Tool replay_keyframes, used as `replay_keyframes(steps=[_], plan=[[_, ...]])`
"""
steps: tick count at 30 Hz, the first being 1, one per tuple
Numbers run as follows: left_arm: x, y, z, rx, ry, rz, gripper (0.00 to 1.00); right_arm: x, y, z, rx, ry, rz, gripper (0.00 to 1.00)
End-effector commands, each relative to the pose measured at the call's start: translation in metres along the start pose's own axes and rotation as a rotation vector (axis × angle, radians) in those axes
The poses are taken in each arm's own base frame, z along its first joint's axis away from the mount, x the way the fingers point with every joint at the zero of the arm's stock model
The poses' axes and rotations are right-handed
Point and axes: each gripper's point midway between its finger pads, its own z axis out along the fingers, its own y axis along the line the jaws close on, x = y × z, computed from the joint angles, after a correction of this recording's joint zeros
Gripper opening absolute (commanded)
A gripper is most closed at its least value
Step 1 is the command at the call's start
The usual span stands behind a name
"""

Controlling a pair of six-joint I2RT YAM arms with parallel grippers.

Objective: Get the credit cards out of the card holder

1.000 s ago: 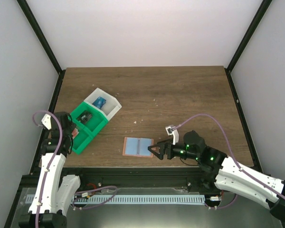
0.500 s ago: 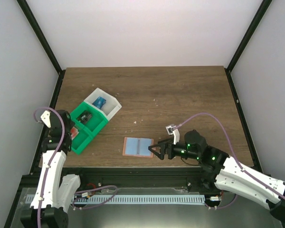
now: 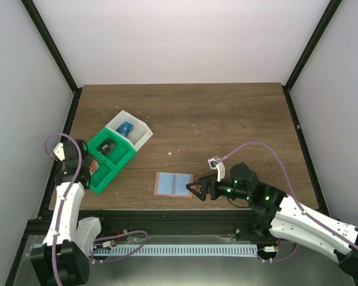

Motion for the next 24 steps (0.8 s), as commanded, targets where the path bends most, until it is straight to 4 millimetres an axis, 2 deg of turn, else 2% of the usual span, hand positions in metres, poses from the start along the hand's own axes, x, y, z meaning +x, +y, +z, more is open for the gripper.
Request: replay_keyframes(steps=[1, 8, 14, 20, 24], plan=[[0.0, -0.01, 0.01, 0.066, 0.011, -0.001, 0.0, -0.016, 0.016, -0.008, -0.031, -0.043, -0.024, 1.0], [0.004, -0.018, 0.015, 0.113, 0.017, 0.044, 0.0, -0.019, 0.017, -0.01, -0.033, -0.058, -0.034, 1.0], [0.008, -0.011, 0.023, 0.071, 0.031, 0.073, 0.0, -0.02, 0.017, -0.014, -0.039, -0.082, -0.045, 1.0], [0.007, -0.021, 0.029, 0.119, 0.019, 0.1, 0.0, -0.025, 0.017, -0.017, -0.037, -0.114, -0.071, 1.0], [0.014, -0.01, 0.041, 0.039, 0.051, 0.112, 0.0, -0.028, 0.019, -0.018, -0.041, -0.132, -0.081, 1.0]])
